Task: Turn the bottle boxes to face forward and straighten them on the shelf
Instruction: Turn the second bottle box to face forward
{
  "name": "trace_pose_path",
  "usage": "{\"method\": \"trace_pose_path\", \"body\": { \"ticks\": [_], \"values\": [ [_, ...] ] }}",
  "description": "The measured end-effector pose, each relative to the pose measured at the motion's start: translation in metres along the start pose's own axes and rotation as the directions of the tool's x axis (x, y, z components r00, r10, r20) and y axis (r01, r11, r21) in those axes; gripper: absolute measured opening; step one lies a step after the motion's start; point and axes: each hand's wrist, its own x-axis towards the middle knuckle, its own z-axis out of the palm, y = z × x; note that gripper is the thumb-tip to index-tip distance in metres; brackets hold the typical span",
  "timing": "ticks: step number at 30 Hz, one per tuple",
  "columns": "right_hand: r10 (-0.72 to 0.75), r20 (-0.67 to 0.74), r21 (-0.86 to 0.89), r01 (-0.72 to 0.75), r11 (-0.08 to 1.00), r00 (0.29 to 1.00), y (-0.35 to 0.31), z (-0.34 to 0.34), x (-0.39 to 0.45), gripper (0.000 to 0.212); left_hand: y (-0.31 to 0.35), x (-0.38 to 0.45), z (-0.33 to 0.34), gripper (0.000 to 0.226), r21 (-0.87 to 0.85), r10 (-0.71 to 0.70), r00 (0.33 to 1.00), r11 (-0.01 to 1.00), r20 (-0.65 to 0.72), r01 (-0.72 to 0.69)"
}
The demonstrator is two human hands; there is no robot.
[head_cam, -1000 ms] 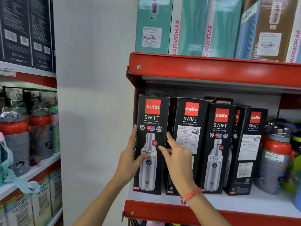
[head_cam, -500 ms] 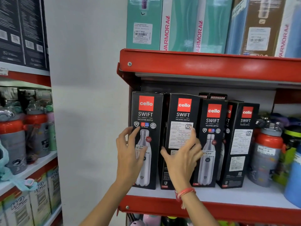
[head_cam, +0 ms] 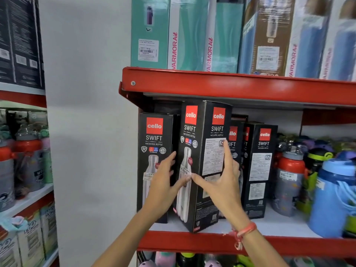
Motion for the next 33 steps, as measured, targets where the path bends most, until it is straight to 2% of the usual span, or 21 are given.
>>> {"method": "trace_pose_path", "body": {
  "ticks": [3,6,12,15,20,26,33],
  "values": [
    [0.020,0.108,0.125,-0.033,0.992,0.994,0.004,-0.021,0.006,0.118,0.007,0.001,0.003,0.091,-0.135,-0.102,0.986,0.984,0.130,0.120],
    [0.004,0.234,0.204,-0.054,0.978,0.972,0.012,-0.035,0.013,0.114,0.010,0.003,0.003,0.096,-0.169,-0.079,0.980,0.979,0.181,0.110],
    [-0.008,0.479,0.175,-0.087,0.981,0.878,0.017,-0.044,0.033,0.115,0.007,0.000,0.011,0.100,-0.104,-0.040,0.998,0.994,-0.047,0.035],
    [-0.007,0.537,0.170,-0.100,0.980,0.844,0.022,-0.040,0.042,0.116,0.006,0.002,0.019,0.102,-0.019,-0.009,0.993,1.000,-0.122,0.007],
    [0.042,0.522,0.128,-0.127,0.984,0.852,0.027,-0.029,0.050,0.101,-0.002,0.009,0.036,0.098,0.135,-0.009,0.983,0.990,-0.184,0.035],
    [0.046,0.418,-0.054,-0.025,0.998,0.907,0.041,-0.012,0.048,0.102,-0.018,0.008,0.058,0.099,0.132,-0.116,0.965,0.980,-0.236,0.151],
    [0.066,0.248,-0.135,-0.033,0.990,0.967,0.047,-0.003,0.044,0.091,-0.023,0.011,0.066,0.094,0.186,-0.169,0.951,0.957,-0.260,0.221]
  ]
}}
